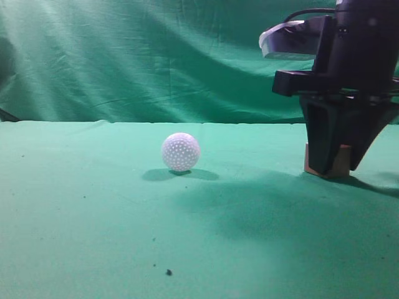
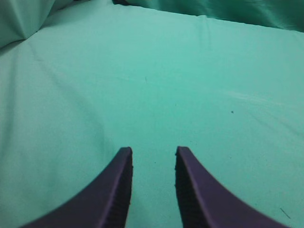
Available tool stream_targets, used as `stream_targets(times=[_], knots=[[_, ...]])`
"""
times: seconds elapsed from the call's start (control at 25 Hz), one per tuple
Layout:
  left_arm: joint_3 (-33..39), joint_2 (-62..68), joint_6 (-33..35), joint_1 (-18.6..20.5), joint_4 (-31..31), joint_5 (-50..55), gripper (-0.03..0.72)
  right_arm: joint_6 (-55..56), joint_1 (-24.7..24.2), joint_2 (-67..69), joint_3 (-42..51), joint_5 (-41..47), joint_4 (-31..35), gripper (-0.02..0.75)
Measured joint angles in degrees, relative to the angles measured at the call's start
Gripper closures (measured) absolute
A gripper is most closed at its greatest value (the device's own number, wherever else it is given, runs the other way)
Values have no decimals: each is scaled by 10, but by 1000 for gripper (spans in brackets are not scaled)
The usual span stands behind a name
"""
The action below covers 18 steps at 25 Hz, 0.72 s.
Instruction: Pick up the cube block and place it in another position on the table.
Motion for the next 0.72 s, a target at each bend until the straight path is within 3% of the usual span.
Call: stream_targets(times=[0.16, 0.32, 0.52, 0.72], knots=[[0, 0, 0, 0, 0, 0, 426, 53, -11, -8, -48, 2, -33, 519], [0, 0, 0, 0, 0, 0, 426, 109, -63, -5, -125, 25, -67, 519], [0, 0, 0, 0, 0, 0, 426, 115, -137, 55, -209, 46, -73, 519], [0, 0, 0, 0, 0, 0, 426, 100, -156, 136, -256, 53, -72, 519]])
